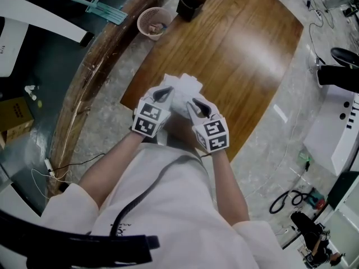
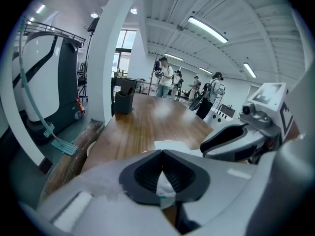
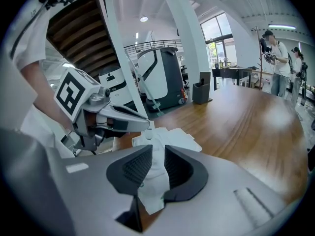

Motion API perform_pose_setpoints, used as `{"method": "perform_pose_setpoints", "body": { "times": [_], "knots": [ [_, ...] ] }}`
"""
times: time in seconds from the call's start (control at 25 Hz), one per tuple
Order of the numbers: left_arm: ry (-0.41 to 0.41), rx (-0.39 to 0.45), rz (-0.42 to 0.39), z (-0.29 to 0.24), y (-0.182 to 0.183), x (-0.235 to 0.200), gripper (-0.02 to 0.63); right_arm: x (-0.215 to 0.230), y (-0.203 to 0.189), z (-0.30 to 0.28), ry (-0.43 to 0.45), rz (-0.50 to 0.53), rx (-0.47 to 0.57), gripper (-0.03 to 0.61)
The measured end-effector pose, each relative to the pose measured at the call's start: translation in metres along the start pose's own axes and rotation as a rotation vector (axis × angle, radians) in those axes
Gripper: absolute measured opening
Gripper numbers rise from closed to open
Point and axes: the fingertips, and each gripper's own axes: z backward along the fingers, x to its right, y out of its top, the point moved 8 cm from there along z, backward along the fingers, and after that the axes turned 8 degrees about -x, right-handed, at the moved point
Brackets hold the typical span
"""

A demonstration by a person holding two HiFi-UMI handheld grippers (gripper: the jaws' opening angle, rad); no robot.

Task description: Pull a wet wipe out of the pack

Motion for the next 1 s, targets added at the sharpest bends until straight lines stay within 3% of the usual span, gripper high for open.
{"method": "perform_pose_setpoints", "body": {
  "times": [0.28, 0.6, 0.72, 0.84, 1.0],
  "knots": [
    [-0.036, -0.010, 0.049, -0.002, -0.008, -0.007, 0.005, -0.005, -0.001, -0.013, 0.005, 0.014, -0.047, 0.110],
    [-0.081, -0.019, 0.048, -0.002, -0.012, -0.010, 0.008, -0.008, 0.000, -0.024, -0.009, 0.010, -0.093, 0.110],
    [-0.094, -0.034, 0.036, 0.001, -0.012, -0.011, 0.009, -0.009, -0.001, -0.028, -0.018, -0.004, -0.107, 0.099],
    [-0.107, -0.037, 0.024, 0.002, -0.011, -0.013, 0.008, -0.009, -0.001, -0.028, -0.037, -0.014, -0.116, 0.034],
    [-0.121, -0.035, 0.014, 0.003, -0.013, -0.015, 0.006, -0.011, 0.001, -0.027, -0.049, -0.030, -0.106, 0.023]
  ]
}}
